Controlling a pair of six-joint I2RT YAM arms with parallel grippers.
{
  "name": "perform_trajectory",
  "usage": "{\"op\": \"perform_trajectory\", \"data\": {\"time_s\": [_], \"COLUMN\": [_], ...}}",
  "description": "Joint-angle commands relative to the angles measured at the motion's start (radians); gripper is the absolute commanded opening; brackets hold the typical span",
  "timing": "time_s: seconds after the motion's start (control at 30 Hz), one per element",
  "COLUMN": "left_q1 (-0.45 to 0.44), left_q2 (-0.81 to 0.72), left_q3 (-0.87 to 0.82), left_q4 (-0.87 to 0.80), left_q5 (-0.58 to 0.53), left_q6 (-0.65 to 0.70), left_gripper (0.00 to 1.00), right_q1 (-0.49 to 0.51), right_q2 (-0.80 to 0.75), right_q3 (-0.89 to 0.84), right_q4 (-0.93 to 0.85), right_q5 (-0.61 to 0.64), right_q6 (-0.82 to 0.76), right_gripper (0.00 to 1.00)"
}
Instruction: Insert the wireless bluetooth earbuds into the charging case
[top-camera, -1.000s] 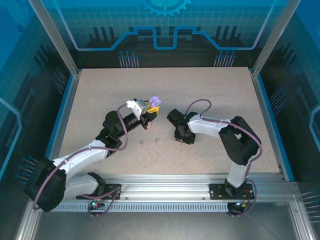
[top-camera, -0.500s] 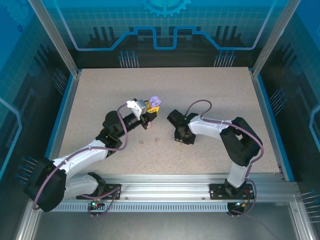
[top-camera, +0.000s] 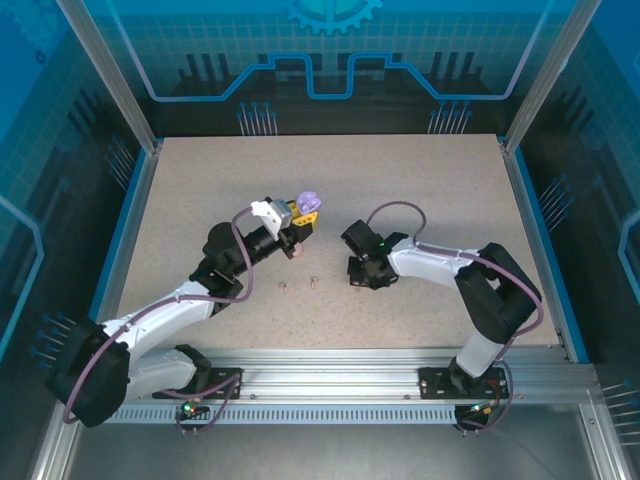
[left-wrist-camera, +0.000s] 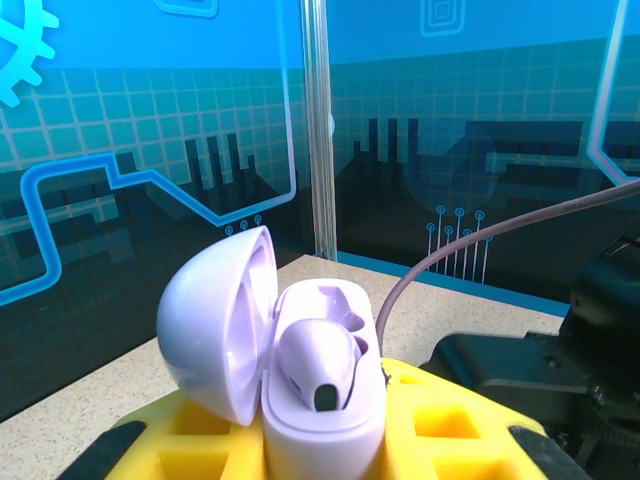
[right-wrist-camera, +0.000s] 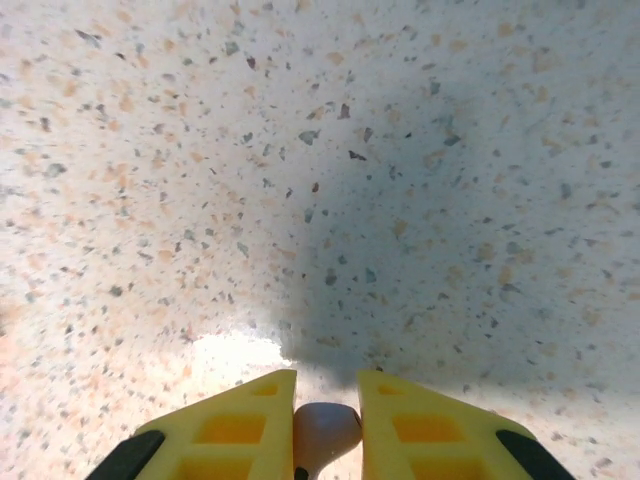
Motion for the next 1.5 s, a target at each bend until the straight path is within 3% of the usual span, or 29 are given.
{"op": "perform_trajectory", "data": {"time_s": [0.0,0.2,0.47,0.87,1.47], "left_q1": [-0.005,-0.004,-0.005,-0.011,-0.025], "left_q2": [-0.028,-0.039,-0.042,-0.002,0.056], "left_q3": [0.002,0.005,0.004,0.022,0.086], "left_q4": [0.016,0.007,-0.016,-0.065,-0.11], "left_q5": [-0.019,-0.013,0.013,0.056,0.096], "left_q6": [0.007,0.005,-0.008,-0.029,-0.031], "left_gripper": [0.0,0.0,0.0,0.0,0.0], "right_q1": [-0.036,-0.094,-0.154,-0.115,0.044], "right_q2": [-0.091,-0.247,-0.393,-0.336,-0.271], "right_q3": [-0.022,-0.009,0.207,0.54,0.577], "right_q4": [0.039,-0.013,-0.117,-0.146,-0.099], "right_q5": [-0.035,-0.046,-0.073,-0.164,-0.092], "right_q6": [-0.049,-0.099,-0.204,-0.333,-0.435], "right_gripper": [0.2,0.21,0.21,0.21,0.22]}}
